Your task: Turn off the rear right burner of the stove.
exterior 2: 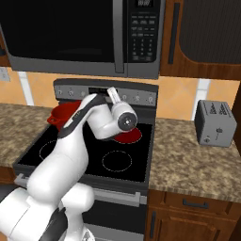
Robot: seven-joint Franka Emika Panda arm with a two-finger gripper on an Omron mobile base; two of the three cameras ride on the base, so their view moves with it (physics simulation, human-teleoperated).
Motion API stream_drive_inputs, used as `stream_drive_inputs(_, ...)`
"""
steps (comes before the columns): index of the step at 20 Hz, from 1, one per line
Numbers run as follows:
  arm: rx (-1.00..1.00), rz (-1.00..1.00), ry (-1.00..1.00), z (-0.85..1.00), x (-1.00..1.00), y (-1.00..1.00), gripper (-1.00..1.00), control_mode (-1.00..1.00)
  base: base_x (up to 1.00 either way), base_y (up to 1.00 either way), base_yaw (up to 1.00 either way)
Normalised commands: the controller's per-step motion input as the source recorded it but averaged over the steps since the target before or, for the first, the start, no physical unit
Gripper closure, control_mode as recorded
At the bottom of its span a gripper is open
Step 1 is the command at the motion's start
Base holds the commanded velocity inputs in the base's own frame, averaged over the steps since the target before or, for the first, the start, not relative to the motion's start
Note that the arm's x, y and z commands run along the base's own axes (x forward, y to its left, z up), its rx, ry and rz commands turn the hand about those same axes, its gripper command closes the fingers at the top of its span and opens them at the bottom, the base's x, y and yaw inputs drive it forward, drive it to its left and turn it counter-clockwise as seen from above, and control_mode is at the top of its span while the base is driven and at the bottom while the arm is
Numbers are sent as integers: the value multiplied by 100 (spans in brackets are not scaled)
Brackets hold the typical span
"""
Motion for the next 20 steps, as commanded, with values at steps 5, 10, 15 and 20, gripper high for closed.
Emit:
stream_drive_inputs(5,0,0,0,-17,47,12,-100,-100,0,0,0)
stream_drive_inputs(10,1,0,0,-11,54,2,-100,-100,0,0,0)
stream_drive_inputs(15,0,0,0,-20,38,0,-100,-100,0,0,0)
stream_drive_inputs(20,1,0,0,-16,30,0,-100,-100,0,0,0)
